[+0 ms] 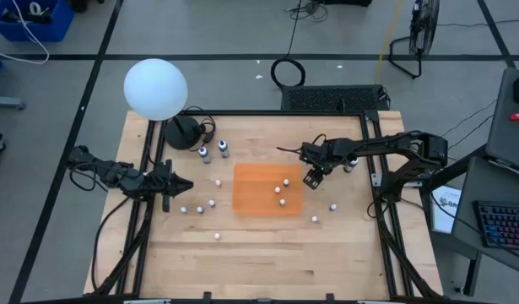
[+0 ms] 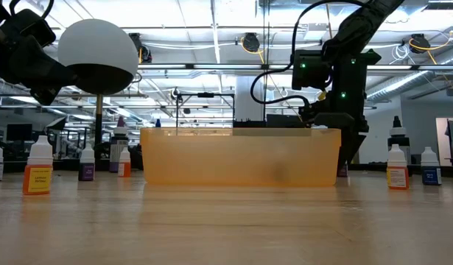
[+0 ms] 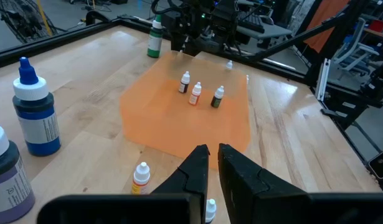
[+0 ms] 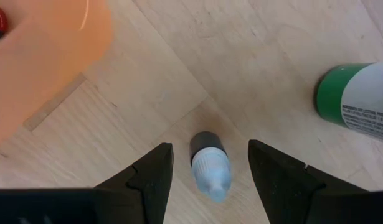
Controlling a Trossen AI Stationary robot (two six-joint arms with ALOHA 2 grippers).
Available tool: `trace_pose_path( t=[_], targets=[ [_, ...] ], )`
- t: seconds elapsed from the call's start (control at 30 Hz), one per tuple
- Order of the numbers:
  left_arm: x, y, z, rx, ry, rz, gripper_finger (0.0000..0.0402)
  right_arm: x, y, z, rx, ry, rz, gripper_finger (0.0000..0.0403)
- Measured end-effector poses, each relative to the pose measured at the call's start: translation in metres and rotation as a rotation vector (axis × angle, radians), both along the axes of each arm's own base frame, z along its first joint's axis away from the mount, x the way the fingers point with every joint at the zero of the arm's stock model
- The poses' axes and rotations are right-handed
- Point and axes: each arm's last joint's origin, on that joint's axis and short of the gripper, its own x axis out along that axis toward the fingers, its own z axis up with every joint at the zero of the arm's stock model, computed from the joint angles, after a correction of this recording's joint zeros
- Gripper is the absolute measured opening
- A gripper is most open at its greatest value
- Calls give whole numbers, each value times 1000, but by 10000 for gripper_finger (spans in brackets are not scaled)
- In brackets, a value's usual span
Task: Pick & Place food coloring
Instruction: Put the small violet food coloring bottle into the orange bin
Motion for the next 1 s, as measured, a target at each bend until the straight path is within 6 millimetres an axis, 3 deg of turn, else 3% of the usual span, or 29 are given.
trace_pose_path(
  t=[1.0],
  targets=[
    [0, 0, 0, 0, 0, -1, 42, 2, 5, -5, 2, 23, 2, 196]
  ],
)
